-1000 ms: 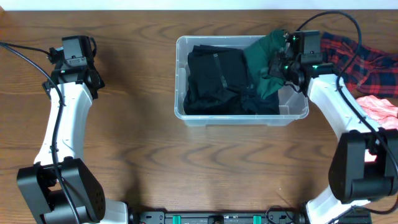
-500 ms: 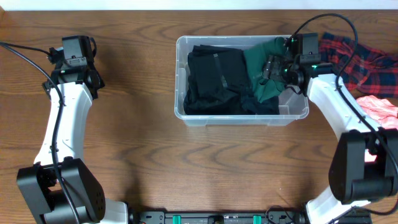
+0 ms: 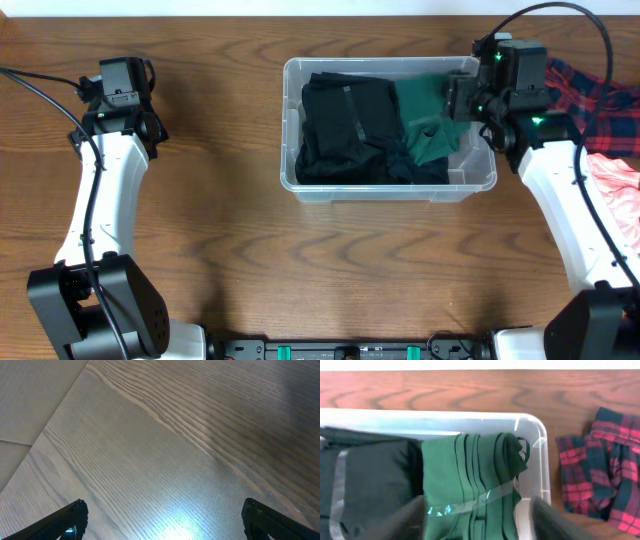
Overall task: Pack container
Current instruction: 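Carry the green garment left and lower it into the container, then release the green garment and move the right gripper right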
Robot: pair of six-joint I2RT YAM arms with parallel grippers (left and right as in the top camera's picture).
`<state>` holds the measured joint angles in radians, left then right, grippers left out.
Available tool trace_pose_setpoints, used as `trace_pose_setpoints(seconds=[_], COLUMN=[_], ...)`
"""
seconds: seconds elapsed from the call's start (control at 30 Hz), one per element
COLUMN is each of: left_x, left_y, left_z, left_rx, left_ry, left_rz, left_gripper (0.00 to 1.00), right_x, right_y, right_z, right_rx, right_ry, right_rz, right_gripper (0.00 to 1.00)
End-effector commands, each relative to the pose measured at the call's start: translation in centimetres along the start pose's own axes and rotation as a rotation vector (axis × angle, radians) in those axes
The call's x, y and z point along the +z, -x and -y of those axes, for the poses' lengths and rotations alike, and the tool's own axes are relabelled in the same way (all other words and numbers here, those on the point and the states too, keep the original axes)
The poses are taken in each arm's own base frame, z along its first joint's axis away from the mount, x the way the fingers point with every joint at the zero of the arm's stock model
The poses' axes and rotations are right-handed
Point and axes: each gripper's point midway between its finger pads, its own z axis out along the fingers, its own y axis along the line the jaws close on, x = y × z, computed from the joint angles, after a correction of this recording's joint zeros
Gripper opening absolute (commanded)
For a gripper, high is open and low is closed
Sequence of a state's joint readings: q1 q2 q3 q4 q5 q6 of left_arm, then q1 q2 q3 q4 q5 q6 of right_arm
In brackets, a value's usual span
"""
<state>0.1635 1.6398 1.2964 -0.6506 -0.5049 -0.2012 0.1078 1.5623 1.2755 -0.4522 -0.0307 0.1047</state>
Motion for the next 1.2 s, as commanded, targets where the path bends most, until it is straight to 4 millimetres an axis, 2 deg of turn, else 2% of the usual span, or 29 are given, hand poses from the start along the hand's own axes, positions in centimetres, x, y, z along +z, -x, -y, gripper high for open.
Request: trace_pose_setpoints(seconds=[0.0,0.1,0.2,0.4,0.6,0.7,0.77,0.83,0.97,1.07,1.17], left_x=[-0.6,-0.6,-0.6,-0.6,-0.6,-0.6,-0.6,-0.6,-0.6,-0.6,-0.6], left_y=[0.7,0.7,0.7,0.7,0.7,0.7,0.7,0.7,0.7,0.7,0.7], left_z=[-0.6,-0.6,-0.6,-0.6,-0.6,-0.6,-0.6,-0.6,-0.6,-0.6,-0.6], left_rx=[-0.005,-0.005,-0.005,-0.005,-0.005,-0.005,-0.005,-0.005,-0.005,-0.005,-0.005], left_ry=[0.013,0.013,0.013,0.013,0.013,0.013,0.013,0.013,0.013,0.013,0.013], left_rz=[0.022,0.022,0.022,0.022,0.022,0.022,0.022,0.022,0.022,0.022,0.022], left_gripper=[0.98,0.98,0.98,0.98,0.98,0.98,0.98,0.98,0.98,0.98,0.98], right_x=[-0.5,0.3,1.6,5.1,8.7,9.5,9.6,8.9,5.7,1.9,-1.8], right_y=[0.7,0.2,-0.6,-3.4,-7.4,-8.5,-8.3,-7.2,-3.5,-0.5,1.0], right_z=[-1.6,-1.5,-1.5,0.9,1.3,1.4,1.2,1.1,0.6,0.7,2.8], right_rx=[-0.063,-0.080,-0.111,-0.124,-0.134,-0.135,-0.134,-0.132,-0.124,-0.101,0.000], right_ry=[0.012,-0.016,-0.021,-0.144,-0.151,-0.148,-0.141,-0.140,-0.132,-0.141,-0.237], right_rz=[0.021,0.005,-0.025,-0.120,-0.242,-0.275,-0.266,-0.238,-0.142,-0.048,0.016], right_gripper=[0.47,0.33,0.28,0.28,0.28,0.29,0.29,0.30,0.35,0.43,0.47])
